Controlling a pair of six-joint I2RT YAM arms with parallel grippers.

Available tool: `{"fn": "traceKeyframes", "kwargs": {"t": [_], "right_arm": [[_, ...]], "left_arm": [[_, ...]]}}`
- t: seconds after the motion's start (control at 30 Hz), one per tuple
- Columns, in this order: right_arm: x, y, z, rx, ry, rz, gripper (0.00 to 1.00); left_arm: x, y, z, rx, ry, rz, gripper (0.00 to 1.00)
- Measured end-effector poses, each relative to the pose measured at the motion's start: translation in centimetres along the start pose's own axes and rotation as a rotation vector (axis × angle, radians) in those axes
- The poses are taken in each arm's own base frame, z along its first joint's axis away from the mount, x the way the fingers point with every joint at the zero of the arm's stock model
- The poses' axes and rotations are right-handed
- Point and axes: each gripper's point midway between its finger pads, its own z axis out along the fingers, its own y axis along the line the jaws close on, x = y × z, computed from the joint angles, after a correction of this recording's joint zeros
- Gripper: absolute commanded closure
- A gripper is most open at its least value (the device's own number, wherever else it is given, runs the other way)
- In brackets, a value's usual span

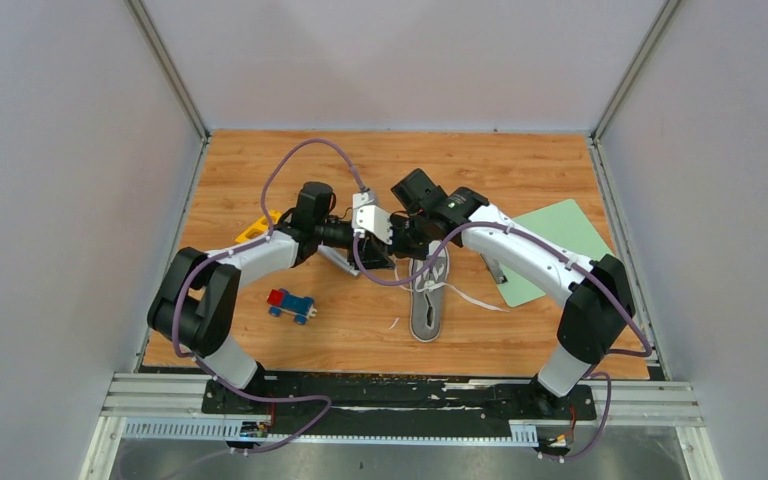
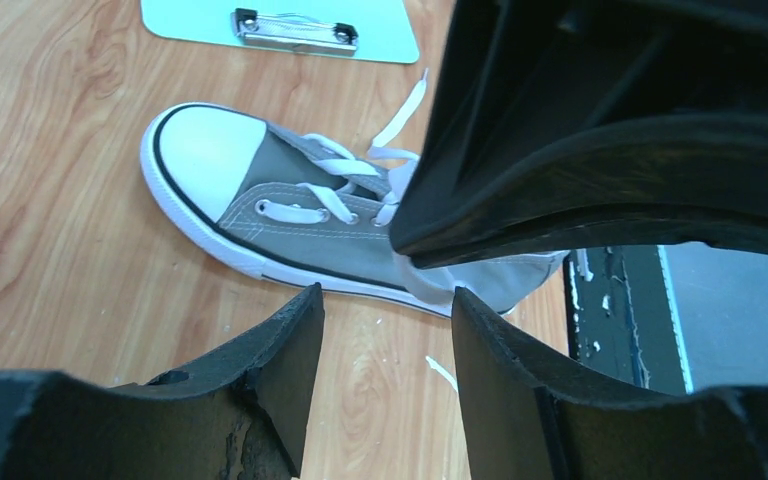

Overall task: Tie the shoes
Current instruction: Wrap the shoelace around the shoelace.

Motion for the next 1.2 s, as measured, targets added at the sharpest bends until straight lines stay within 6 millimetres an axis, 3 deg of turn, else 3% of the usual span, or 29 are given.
{"fn": "traceKeyframes", "kwargs": {"t": [0.37,0.43,0.63,0.7,0.83,1.07,1.2], "right_arm": [[-0.1,-0.2,0.0,0.006,-0.007,0.028,1.00],[-0.1,-0.2,0.0,0.007,-0.008,0.032,1.00],[0.0,-0.4,0.0,0.017,-0.007,0.040,0.99],[0.1,-0.5,-0.1,0.019,-0.011,0.050,0.88],[0.7,-0.6,-0.2,-0.001,-0.031,0.130,0.72],[4.0,-3.8,-3.1,-0.017,-0.163,0.457,0.63],[5.2,-1.6,-2.6,-0.094,-0.184,0.549,0.60]], "left_arm": [[-0.2,-1.7,0.1,0.109,-0.008,-0.043,0.41],[-0.4,-1.5,0.3,0.103,-0.011,-0.053,0.48],[-0.4,-0.1,1.3,0.094,-0.016,-0.110,0.90],[-0.2,0.3,1.6,0.094,-0.014,-0.126,1.00],[-0.4,0.2,1.8,0.099,-0.018,-0.128,1.00],[-0.8,-0.3,1.4,0.080,-0.030,-0.106,1.00],[-1.5,-0.7,1.2,0.077,-0.040,-0.085,1.00]]}}
